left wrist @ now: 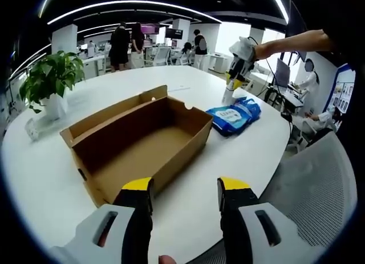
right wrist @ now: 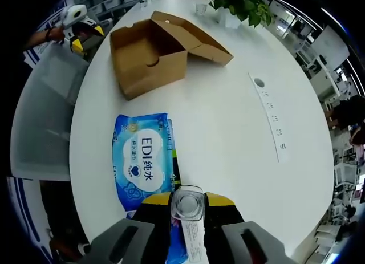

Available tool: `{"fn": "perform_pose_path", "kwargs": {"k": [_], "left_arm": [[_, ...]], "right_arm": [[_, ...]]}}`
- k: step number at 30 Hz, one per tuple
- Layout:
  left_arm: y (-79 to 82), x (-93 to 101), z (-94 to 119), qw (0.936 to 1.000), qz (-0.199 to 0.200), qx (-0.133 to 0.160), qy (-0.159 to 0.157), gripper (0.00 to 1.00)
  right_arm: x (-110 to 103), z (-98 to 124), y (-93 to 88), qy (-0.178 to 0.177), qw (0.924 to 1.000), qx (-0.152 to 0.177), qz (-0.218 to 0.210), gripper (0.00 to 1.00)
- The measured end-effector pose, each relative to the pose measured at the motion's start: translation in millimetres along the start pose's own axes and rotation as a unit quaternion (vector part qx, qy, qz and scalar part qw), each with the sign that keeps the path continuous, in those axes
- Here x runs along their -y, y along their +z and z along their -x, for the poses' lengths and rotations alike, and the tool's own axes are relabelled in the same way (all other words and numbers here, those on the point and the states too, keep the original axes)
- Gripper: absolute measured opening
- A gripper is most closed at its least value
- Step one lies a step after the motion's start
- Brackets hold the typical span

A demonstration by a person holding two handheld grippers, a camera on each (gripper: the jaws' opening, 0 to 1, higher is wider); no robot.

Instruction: Operate the shoe box by opening the lid, removing the specified soft item, and placing it in the target area until the item is outside and the box remains undamaged.

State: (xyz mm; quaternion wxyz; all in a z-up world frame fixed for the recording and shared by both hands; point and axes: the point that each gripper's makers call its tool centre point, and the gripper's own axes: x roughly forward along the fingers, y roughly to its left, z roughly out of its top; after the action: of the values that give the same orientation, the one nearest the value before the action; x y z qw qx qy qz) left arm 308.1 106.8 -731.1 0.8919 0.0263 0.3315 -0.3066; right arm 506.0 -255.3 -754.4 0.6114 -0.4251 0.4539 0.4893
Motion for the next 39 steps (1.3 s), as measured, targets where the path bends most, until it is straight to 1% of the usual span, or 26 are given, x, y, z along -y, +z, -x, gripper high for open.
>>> {"fn": "perform_pose_path", "kwargs": {"k": [10, 20, 26, 37, 39], "left_arm": [[-3.6, -3.1, 1, 1.0, 0.002, -0.007, 0.004, 0.45], [-2.7, -1.5, -1, 1.0, 0.0, -0.009, 0.002, 0.45], [-1.9, -0.1, -4, 0.9999, -0.001, -0.011, -0.001, 0.45], [-0.5, 1.0, -6, 0.9999, -0.003, -0.012, -0.005, 0.45], [-0.6, 0.6, -6, 0.9999, -0.003, -0.012, -0.004, 0.45]], "right_arm": [[-7, -16, -5.2, 0.014, 0.9998, -0.009, 0.014, 0.17], [-6, -16, -4.9, 0.016, 0.9994, -0.009, 0.028, 0.17], [-1, -16, -7.4, 0.016, 0.9984, -0.016, 0.052, 0.17], [0, -16, -7.8, 0.033, 0.9967, -0.019, 0.071, 0.17], [1, -16, -6.9, 0.035, 0.9964, -0.016, 0.075, 0.17]]}}
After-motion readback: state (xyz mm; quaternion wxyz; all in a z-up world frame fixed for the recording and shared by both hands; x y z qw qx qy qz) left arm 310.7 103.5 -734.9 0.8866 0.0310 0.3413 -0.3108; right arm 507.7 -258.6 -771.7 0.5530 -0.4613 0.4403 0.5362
